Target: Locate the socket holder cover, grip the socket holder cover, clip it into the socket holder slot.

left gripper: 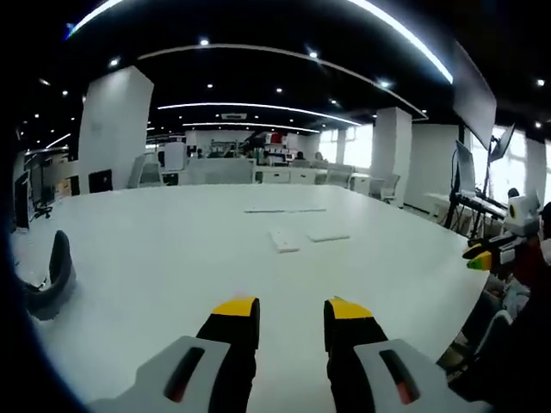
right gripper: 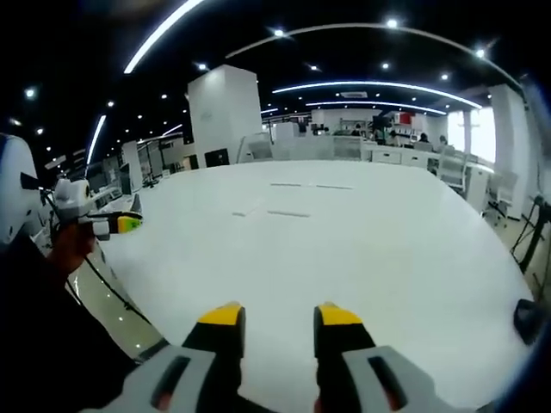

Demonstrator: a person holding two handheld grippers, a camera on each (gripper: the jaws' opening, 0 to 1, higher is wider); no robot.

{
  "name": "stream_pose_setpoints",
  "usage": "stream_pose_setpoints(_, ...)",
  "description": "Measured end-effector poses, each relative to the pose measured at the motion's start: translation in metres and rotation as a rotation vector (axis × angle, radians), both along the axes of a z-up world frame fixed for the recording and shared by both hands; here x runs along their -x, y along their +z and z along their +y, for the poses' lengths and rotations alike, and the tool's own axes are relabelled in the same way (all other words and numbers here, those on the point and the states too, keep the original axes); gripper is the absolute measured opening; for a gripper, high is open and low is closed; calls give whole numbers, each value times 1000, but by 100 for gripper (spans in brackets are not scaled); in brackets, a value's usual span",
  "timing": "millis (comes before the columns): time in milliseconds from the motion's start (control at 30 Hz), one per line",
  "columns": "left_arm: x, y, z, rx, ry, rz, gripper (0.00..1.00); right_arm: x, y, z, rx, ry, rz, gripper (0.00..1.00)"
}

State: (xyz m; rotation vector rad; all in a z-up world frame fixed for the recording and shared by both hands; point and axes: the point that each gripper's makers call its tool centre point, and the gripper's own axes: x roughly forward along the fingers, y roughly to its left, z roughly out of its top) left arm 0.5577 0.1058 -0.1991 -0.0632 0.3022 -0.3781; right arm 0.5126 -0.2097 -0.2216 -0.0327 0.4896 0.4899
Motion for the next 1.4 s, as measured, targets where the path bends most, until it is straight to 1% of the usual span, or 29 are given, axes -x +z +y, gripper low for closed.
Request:
stream_pose_setpoints(100,0,-6,-6,23,-12,13,30,-3,1,-3,0,-11,-10,33)
stream_pose_setpoints(167,-1,-9,-10,15,-22,23,30,-6,2,-2,-3,-9,-14,33)
stream_pose_setpoints(233,-1,-9,-12,3,-29,18,31,-7,3,1,1,-6,-22,33)
stream_pose_setpoints(300,-2,-12,-11,-10,-25,12,31,-6,2,4,14,-1,-25,33)
stream_pose_setpoints(400,2,-16,-7,-20,-19,26,31,-3,1,5,24,-4,-23,33)
stream_pose_setpoints(500,4,-14,-6,-16,-18,16,31,1,-2,3,0,-13,-16,33)
stream_pose_setpoints(567,4,-12,-4,-31,-16,10,31,1,-5,0,-9,-23,-10,33)
stream_pose_setpoints(633,3,-9,-2,-29,-14,6,31,1,-7,0,-8,-27,-3,33)
stream_pose_setpoints(767,3,-6,-2,-15,-15,-3,31,2,-4,1,-5,-24,-11,33)
stream_pose_setpoints(900,4,-5,-2,-24,-16,-7,31,2,-1,2,-6,-26,-19,33)
stream_pose_setpoints(1067,4,-6,-2,-6,-16,-1,31,2,2,1,-6,-31,-28,33)
stream_pose_setpoints(1200,5,-9,-4,-4,-25,8,31,2,0,3,0,-25,-20,33)
stream_pose_setpoints(1400,5,-6,-1,-7,-20,-1,31,1,-1,6,-11,-25,-18,33)
